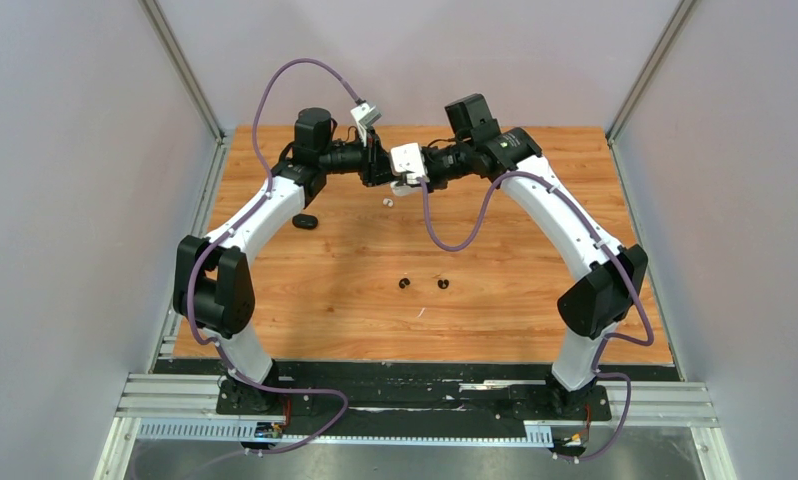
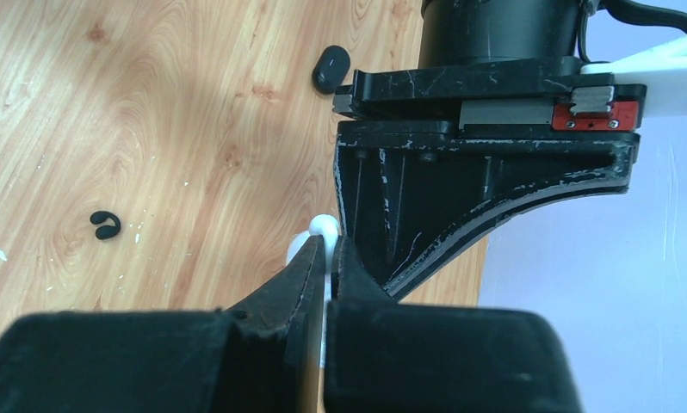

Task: Insert the wireless bluetooth earbuds into the charging case
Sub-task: Insert the left earbud into the left side groove of the charging case.

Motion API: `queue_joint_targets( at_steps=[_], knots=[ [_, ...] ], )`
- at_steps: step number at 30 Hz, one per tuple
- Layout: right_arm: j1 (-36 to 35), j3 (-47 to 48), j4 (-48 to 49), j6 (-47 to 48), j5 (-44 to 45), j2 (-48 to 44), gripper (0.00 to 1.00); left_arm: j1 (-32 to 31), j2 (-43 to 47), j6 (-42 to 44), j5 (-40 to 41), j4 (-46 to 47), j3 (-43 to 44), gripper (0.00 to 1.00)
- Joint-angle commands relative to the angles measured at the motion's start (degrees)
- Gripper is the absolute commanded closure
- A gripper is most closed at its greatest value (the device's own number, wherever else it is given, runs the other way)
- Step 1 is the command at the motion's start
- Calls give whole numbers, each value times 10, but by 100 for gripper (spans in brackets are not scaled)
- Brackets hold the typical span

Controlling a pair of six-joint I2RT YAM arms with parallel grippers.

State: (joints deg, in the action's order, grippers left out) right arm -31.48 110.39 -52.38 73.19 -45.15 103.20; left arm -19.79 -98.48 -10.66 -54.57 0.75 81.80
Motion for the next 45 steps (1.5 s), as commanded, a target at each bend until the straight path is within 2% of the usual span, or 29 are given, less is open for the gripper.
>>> queue_joint_targets(
  at_steps=[1,31,45],
  knots=[
    [-4,-3,19,20,1,4,100,-1,15,-10,-11,22,4,100],
    [-8,-11,-4,43,39,13,100,-1,13,-20,-8,32,1,100],
    [-20,-4,-14,64,96,11,100,-2,14,-14,-12,30,0,100]
  ],
)
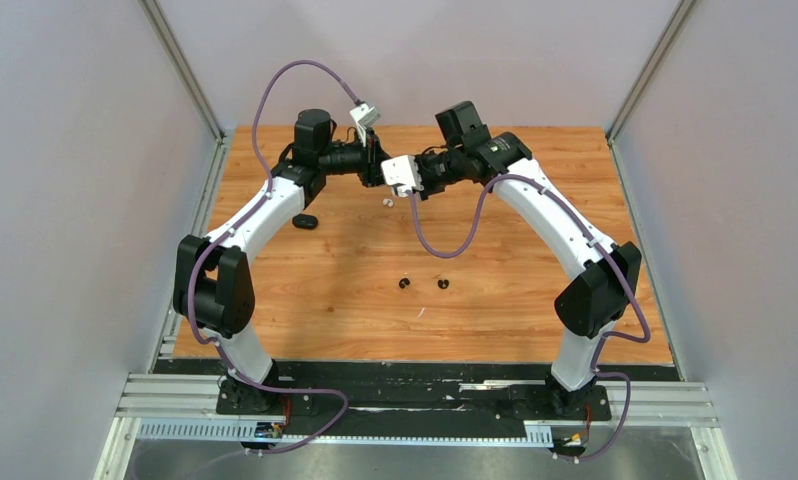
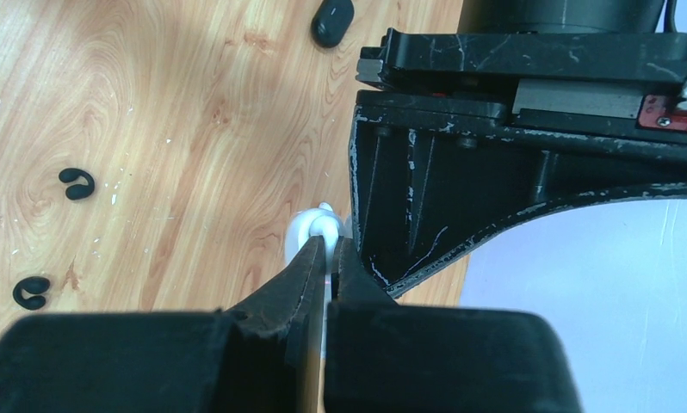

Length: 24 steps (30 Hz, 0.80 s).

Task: Insert the wireless bluetooth earbuds into the charging case
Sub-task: Insert the left earbud into the left side groove of the charging case.

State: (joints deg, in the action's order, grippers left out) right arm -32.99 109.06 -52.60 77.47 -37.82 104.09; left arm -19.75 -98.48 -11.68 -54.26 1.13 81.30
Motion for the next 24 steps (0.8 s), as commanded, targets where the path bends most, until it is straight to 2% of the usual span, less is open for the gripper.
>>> queue_joint_targets(
  at_steps=[1,12,15,18,24],
  knots=[
    [-5,9,-12,21,24,2,100,-3,14,-1,-15,24,4,100],
    [-12,23,-48,20,23,9,99,-9,15,10,-8,12,9,100],
    [-13,27,-59,16,25,16,94,-10,15,4,-9,20,9,100],
    [-14,22,-44,5,27,17,80,-10,15,-2,-11,24,7,100],
    [-19,21,1,-28,41,1,78,-10,16,-1,-11,25,3,100]
  ],
)
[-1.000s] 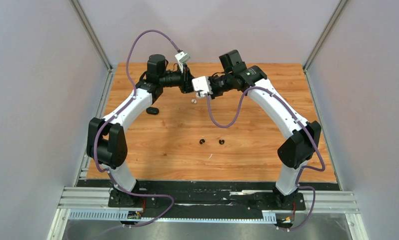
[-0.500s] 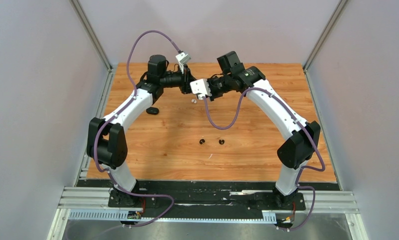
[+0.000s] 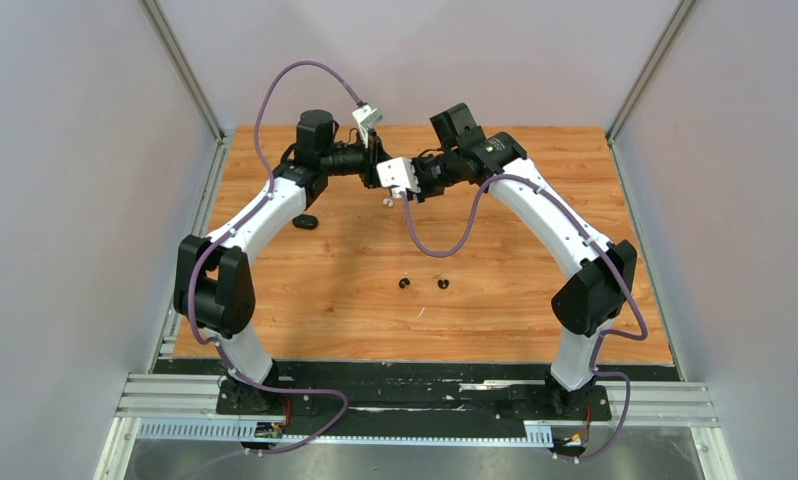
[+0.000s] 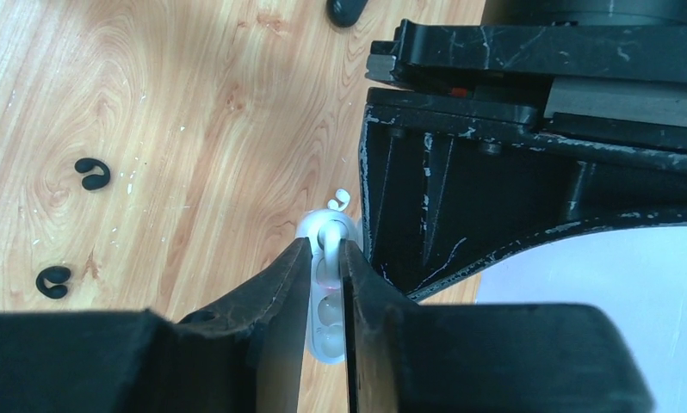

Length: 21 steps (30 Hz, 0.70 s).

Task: Insert the wireless bluetooth earbuds into the charging case
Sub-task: Insert the left earbud into the left side groove of the charging case.

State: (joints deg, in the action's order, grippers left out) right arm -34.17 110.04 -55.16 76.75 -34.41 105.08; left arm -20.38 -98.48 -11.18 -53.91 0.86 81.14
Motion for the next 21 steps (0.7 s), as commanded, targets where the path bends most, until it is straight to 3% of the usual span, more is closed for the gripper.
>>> queue_joint_targets(
  at_steps=[1,6,18,21],
  knots=[
    [-7,11,31,-22,10,-12,77,-4,16,-5,-15,27,4,100],
    [-10,1,69,-35,14,-42,69,-4,16,-6,-15,27,5,100],
    [-9,-76,158,-72,7,-113,65,-4,12,-9,-17,30,7,100],
    [-1,-80,162,-103,5,-123,56,-4,13,-7,-17,29,9,100]
  ],
)
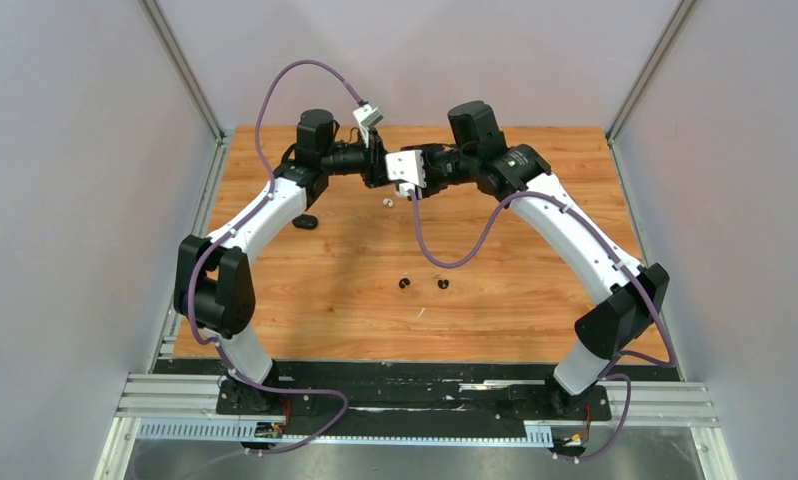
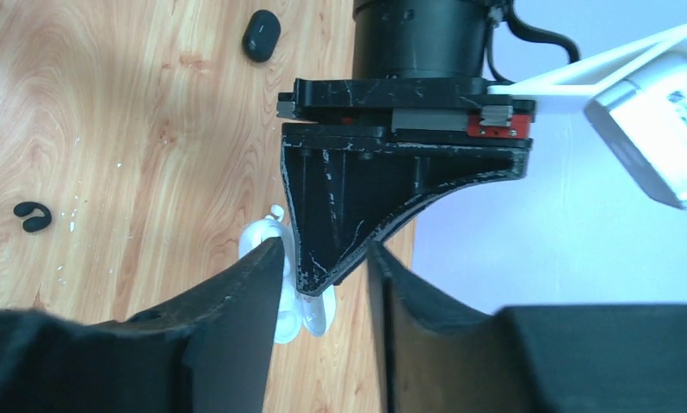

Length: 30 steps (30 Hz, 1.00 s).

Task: Insert the wireless bluetooth earbuds into the charging case
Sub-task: Insert the left earbud into the left side groove of the charging case, then adjust the left earbud in the left side groove of the charging case.

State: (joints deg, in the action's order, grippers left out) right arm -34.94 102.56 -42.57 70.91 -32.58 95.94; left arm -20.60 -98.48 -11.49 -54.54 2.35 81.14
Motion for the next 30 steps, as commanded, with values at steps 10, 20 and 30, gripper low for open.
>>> queue_joint_targets(
  at_steps=[10,20,30],
  knots=[
    [38,-23,64,-186,-21,-22,2,-4,21,18,-21,3,6,100],
    [46,-7,64,-197,-33,14,3,-8,33,43,-23,-10,0,100],
    [45,10,62,-201,-38,33,4,-9,35,53,-25,-14,0,100]
  ],
)
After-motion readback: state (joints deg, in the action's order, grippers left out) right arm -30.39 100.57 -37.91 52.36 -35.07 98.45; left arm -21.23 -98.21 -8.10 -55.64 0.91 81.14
